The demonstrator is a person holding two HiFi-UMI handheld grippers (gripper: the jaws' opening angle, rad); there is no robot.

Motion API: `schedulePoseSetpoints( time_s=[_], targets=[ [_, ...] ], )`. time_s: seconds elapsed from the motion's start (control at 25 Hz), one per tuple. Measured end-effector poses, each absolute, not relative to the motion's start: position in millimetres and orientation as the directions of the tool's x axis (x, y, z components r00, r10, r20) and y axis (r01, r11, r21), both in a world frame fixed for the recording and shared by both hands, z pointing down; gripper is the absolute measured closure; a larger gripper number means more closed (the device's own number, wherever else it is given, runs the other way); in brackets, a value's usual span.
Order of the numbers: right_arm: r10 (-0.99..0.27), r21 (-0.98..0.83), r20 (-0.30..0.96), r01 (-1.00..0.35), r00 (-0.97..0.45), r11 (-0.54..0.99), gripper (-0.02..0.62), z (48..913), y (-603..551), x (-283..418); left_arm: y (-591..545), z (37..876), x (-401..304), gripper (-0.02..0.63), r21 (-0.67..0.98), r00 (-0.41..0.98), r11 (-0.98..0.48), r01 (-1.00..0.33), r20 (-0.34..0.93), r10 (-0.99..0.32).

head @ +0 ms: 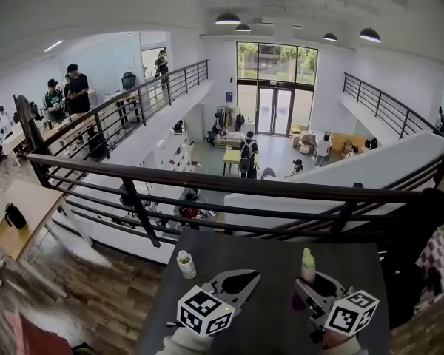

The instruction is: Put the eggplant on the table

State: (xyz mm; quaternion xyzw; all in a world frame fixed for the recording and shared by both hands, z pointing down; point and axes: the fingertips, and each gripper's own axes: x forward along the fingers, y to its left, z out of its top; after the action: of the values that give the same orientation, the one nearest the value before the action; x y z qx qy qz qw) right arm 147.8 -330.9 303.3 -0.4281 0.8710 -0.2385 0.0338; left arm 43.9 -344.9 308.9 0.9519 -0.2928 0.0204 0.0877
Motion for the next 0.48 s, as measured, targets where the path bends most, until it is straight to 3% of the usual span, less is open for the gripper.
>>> schedulePoseSetpoints(
  time_s=[0.48],
  targets=[
    [-0.727, -0.486, 0.193, -0.708, -0.659, 0.512, 0.388, 342.3, -314.3, 138.8, -325.2, 346.4, 47.0, 0.600, 0.223, 0.827, -0.797, -0.562, 0.129, -0.547]
  ],
)
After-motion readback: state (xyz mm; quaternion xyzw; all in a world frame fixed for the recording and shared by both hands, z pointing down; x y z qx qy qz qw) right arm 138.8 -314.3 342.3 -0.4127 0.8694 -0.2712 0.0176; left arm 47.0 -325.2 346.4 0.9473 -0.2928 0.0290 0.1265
